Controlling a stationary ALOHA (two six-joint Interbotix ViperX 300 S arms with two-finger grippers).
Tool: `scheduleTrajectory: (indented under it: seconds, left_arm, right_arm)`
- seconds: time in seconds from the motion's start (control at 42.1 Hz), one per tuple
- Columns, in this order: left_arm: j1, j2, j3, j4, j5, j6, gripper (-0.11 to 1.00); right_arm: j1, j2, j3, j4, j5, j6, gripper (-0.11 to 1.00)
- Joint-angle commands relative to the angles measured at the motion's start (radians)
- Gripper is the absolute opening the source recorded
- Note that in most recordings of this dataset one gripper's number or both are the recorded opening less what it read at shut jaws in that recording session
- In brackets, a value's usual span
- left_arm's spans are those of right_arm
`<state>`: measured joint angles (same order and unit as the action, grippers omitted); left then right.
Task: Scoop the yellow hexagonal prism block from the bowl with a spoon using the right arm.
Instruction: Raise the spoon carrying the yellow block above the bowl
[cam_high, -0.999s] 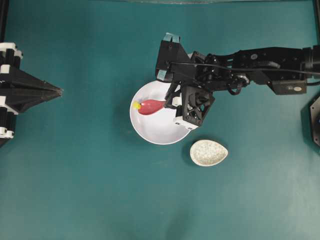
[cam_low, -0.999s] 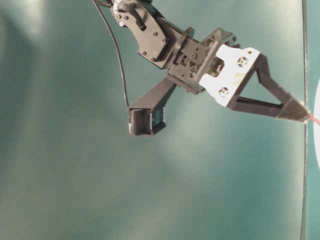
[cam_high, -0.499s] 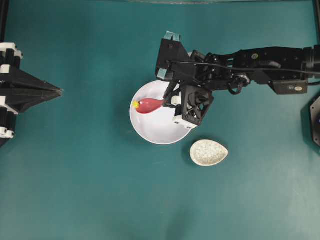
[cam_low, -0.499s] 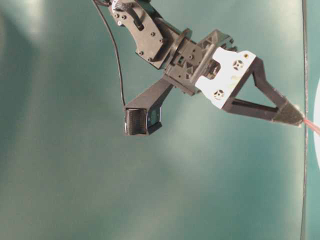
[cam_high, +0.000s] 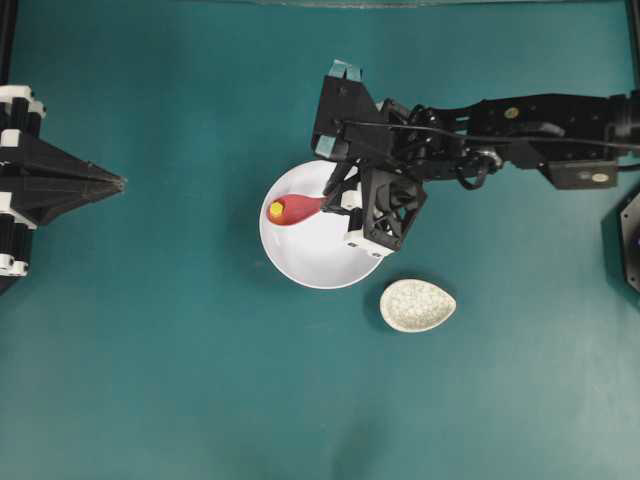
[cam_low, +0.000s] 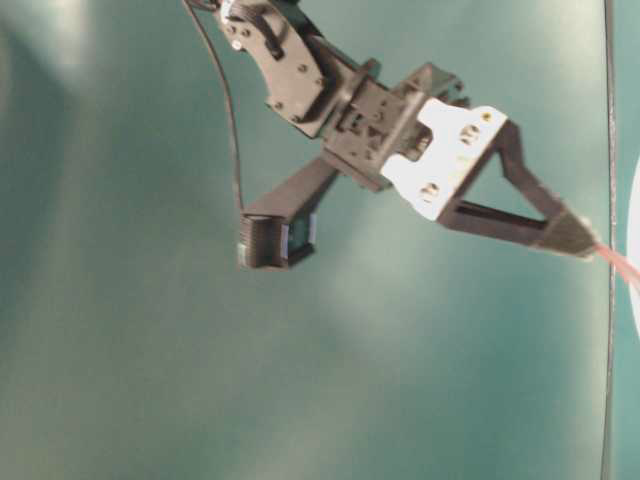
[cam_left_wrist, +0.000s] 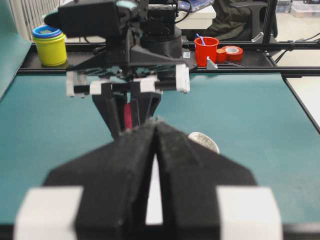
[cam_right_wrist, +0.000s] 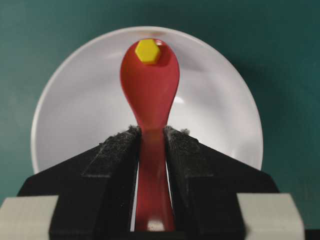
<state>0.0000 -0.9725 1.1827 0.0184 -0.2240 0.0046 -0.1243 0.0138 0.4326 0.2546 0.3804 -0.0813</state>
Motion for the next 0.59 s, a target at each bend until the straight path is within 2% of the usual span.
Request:
scheduleTrajectory:
  seconds: [0.0,0.119,0.38,0.571]
  left_arm:
    - [0.0,0.008,-0.015,0.003,-0.011,0.0,0.0]
    - [0.0,0.008,-0.015,0.003,-0.012,0.0,0.0]
    - [0.0,0.005,-0.015,0.003,-0.028,-0.002,0.0]
    - [-0.002,0.006,-0.015,0.003,-0.028,-0.005,0.0]
  right_arm:
    - [0.012,-0.08,-0.006,0.002,-0.014,-0.006,0.23]
    - [0.034,-0.178,0.023,-0.002,-0.064,-0.014,0.23]
    - [0.072,-0.383,0.25,0.002,-0.382,-0.003,0.23]
    - [0.075,-0.43,0.302,0.003,-0.414,-0.002,0.23]
